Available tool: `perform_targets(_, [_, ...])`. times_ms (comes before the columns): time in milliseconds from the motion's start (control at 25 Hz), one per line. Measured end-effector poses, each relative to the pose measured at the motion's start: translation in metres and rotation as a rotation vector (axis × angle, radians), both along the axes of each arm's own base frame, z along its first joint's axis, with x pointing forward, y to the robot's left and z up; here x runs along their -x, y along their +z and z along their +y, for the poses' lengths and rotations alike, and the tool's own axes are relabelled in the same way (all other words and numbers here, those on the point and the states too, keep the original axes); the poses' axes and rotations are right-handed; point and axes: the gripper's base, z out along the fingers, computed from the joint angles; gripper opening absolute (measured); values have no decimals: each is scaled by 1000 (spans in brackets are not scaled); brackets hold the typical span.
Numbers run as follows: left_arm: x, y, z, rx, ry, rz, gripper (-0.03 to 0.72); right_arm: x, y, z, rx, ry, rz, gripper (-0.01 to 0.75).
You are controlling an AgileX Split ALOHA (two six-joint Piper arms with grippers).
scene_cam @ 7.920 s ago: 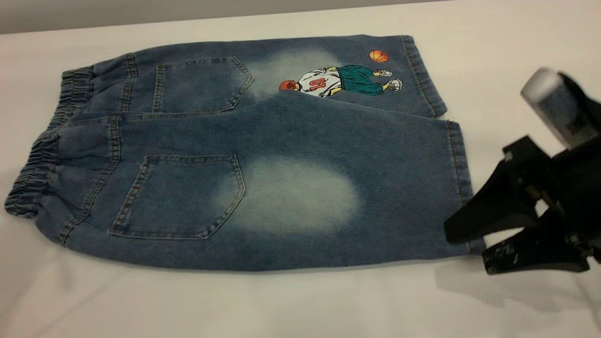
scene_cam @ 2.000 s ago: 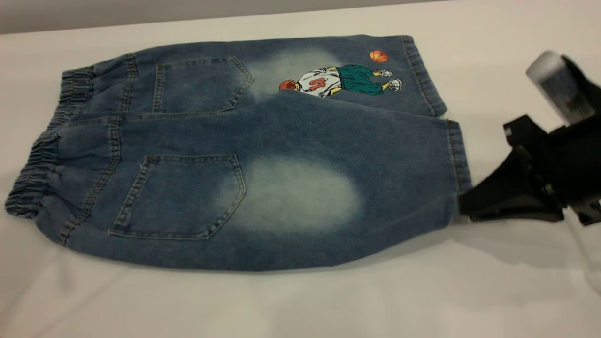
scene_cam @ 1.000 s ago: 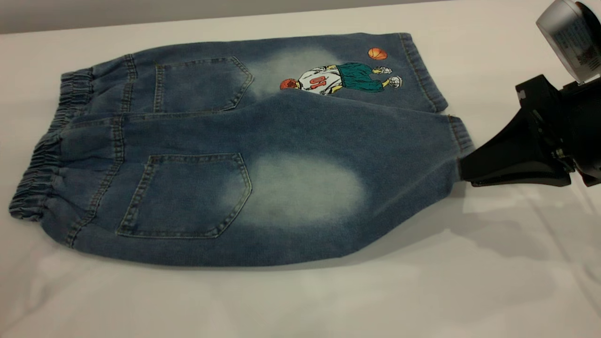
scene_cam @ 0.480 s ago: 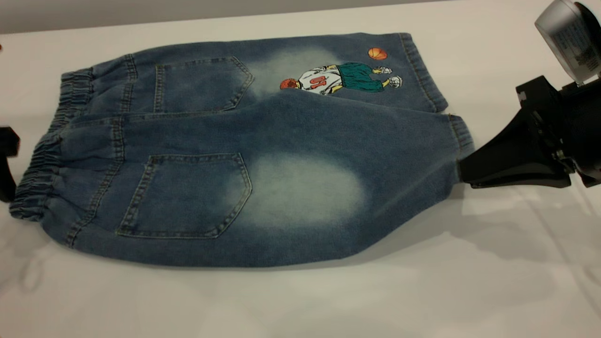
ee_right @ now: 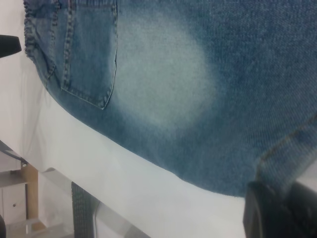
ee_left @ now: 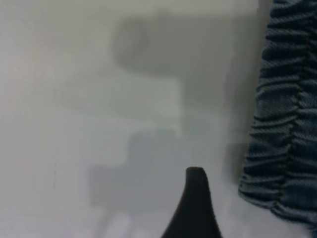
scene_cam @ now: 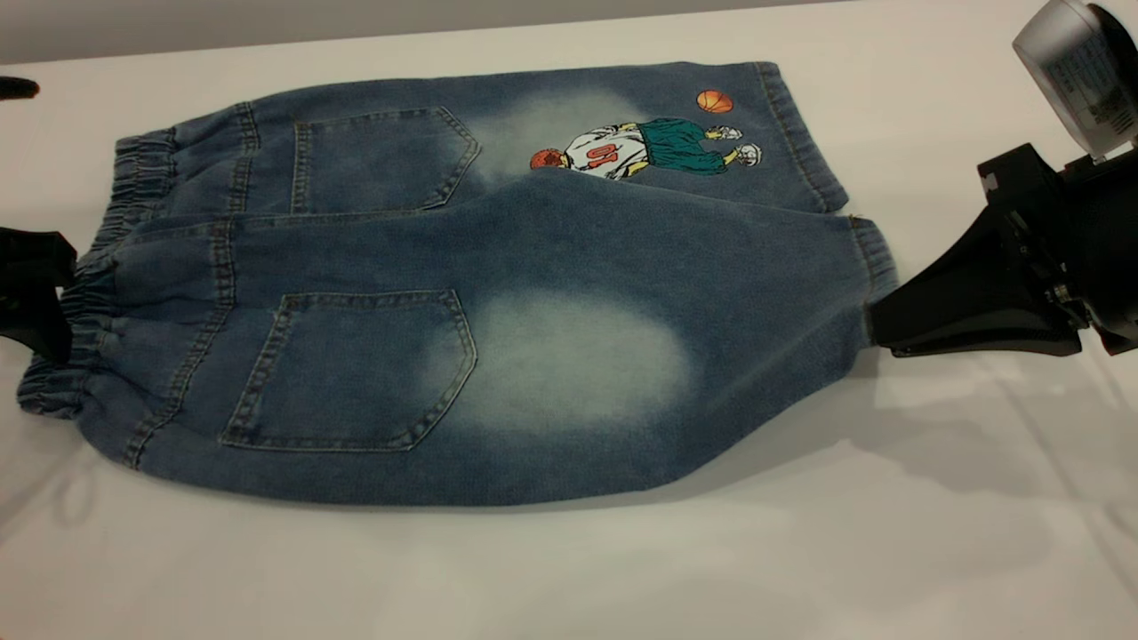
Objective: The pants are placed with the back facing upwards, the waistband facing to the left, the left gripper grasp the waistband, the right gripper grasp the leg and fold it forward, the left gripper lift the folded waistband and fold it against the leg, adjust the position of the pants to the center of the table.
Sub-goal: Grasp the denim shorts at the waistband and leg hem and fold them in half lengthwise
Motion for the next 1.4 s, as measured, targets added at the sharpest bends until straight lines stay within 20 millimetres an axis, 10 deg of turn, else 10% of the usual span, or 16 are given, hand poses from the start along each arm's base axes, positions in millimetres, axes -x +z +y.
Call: perform_targets(1400, [-5, -23, -6, 75, 73, -41, 549, 0, 1, 1, -11, -1, -1, 17])
